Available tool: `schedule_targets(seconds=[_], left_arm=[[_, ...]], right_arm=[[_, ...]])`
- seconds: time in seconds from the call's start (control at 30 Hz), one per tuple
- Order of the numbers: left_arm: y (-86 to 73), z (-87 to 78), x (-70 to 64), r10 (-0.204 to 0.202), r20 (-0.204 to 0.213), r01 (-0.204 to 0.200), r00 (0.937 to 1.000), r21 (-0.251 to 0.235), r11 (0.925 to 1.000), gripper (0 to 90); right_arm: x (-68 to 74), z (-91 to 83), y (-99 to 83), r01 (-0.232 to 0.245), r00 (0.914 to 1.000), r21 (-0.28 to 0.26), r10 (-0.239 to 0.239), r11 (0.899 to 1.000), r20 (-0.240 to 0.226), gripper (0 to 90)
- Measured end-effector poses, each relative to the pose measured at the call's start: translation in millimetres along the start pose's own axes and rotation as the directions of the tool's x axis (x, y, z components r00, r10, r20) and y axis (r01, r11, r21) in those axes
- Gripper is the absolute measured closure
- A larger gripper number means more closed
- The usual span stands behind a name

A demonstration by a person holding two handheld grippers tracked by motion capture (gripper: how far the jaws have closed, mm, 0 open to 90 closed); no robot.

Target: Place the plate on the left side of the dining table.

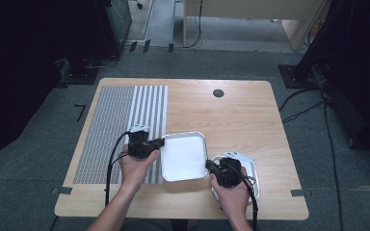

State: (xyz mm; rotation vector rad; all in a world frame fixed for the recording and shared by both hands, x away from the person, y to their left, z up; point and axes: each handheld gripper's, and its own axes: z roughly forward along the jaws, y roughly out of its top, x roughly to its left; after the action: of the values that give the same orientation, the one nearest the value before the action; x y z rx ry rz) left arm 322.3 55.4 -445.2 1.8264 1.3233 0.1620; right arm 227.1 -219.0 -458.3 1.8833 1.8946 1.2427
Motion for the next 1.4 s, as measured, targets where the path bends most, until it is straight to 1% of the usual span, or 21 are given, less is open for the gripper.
schedule_targets(seconds=[0.03,0.07,0.13,0.17,0.37,0.47,0.5,0.57,0.6,0.63,0.67,0.73,0.77,0.83,1.0,1.03,1.07,1.1,1.33,1.37,1.4], left_arm=[[1.3,-2.7,4.6,-0.003,-0.003,0.003,1.0000,-0.001,1.0000,85.6],[1.3,-2.7,4.6,-0.003,-0.003,0.003,1.0000,-0.001,1.0000,85.6],[2.6,-6.3,11.7,-0.011,-0.012,0.011,0.9999,-0.005,0.9999,85.7],[2.6,-6.3,11.7,-0.011,-0.012,0.011,0.9999,-0.005,0.9999,85.8],[4.0,-14.9,26.6,-0.030,-0.025,0.029,0.9993,-0.016,0.9994,85.8],[5.6,-18.6,34.7,-0.043,-0.031,0.042,0.9986,-0.018,0.9989,85.8],[6.1,-19.7,37.1,-0.046,-0.036,0.045,0.9983,-0.019,0.9988,85.8],[7.8,-23.6,44.3,-0.054,-0.048,0.053,0.9974,-0.024,0.9983,85.8],[7.8,-23.6,44.3,-0.054,-0.048,0.053,0.9974,-0.024,0.9983,85.8],[8.4,-25.8,49.5,-0.058,-0.054,0.057,0.9969,-0.025,0.9981,85.8],[8.4,-25.8,49.5,-0.058,-0.054,0.057,0.9969,-0.025,0.9981,85.7],[8.5,-28.0,54.9,-0.065,-0.060,0.064,0.9961,-0.024,0.9977,85.7],[8.7,-29.3,58.2,-0.066,-0.063,0.064,0.9958,-0.024,0.9977,85.5],[9.1,-31.6,62.9,-0.074,-0.069,0.072,0.9949,-0.028,0.9970,85.5],[9.8,-37.0,73.6,-0.087,-0.081,0.084,0.9929,-0.037,0.9957,85.4],[10.0,-39.0,78.8,-0.091,-0.086,0.088,0.9921,-0.039,0.9954,85.4],[10.0,-39.0,78.8,-0.091,-0.086,0.088,0.9921,-0.039,0.9954,85.4],[10.2,-40.3,81.8,-0.096,-0.089,0.092,0.9914,-0.040,0.9949,85.3],[10.9,-46.9,97.3,-0.109,-0.101,0.105,0.9889,-0.050,0.9932,85.2],[11.2,-48.5,102.3,-0.115,-0.104,0.110,0.9879,-0.051,0.9926,85.1],[11.2,-48.5,102.3,-0.115,-0.104,0.110,0.9879,-0.051,0.9926,85.0]], right_arm=[[4.1,2.9,1.0,0.000,1.0000,0.002,0.000,1.000,-0.004,89.9],[4.1,2.9,1.0,0.000,1.0000,0.002,0.000,1.000,-0.004,89.9],[10.6,7.5,2.0,0.004,1.0000,0.008,-0.003,1.000,-0.009,89.8],[12.9,9.5,2.4,0.005,0.9999,0.008,-0.005,1.000,-0.011,89.8],[23.4,18.4,8.1,0.011,0.9997,0.027,-0.010,1.000,-0.024,89.7],[32.8,25.3,13.0,0.027,0.9992,0.033,-0.026,0.999,-0.030,89.7],[32.8,25.3,13.0,0.027,0.9992,0.033,-0.026,0.999,-0.030,89.7],[39.4,32.1,16.2,0.026,0.9990,0.042,-0.025,0.999,-0.036,89.7],[40.4,34.0,16.8,0.030,0.9988,0.041,-0.028,0.999,-0.040,89.7],[42.5,36.2,17.5,0.027,0.9987,0.046,-0.025,0.999,-0.045,89.7],[42.5,36.2,17.5,0.027,0.9987,0.046,-0.025,0.999,-0.045,89.7],[46.7,41.0,18.5,0.032,0.9982,0.048,-0.029,0.998,-0.053,89.6],[51.5,44.5,19.0,0.024,0.9981,0.056,-0.021,0.998,-0.058,89.5],[52.7,46.0,19.2,0.029,0.9979,0.056,-0.026,0.998,-0.059,89.5],[63.1,55.8,20.9,0.028,0.9970,0.060,-0.023,0.998,-0.074,89.5],[66.7,59.2,21.2,0.030,0.9966,0.061,-0.025,0.998,-0.078,89.4],[66.7,59.2,21.2,0.030,0.9966,0.061,-0.025,0.998,-0.078,89.4],[71.7,63.4,21.3,0.030,0.9963,0.064,-0.025,0.997,-0.082,89.4],[83.0,74.4,22.8,0.038,0.9954,0.065,-0.032,0.997,-0.090,89.3],[86.2,77.4,23.3,0.042,0.9949,0.064,-0.035,0.997,-0.094,89.3],[88.4,79.1,23.5,0.041,0.9949,0.065,-0.034,0.997,-0.095,89.3]])
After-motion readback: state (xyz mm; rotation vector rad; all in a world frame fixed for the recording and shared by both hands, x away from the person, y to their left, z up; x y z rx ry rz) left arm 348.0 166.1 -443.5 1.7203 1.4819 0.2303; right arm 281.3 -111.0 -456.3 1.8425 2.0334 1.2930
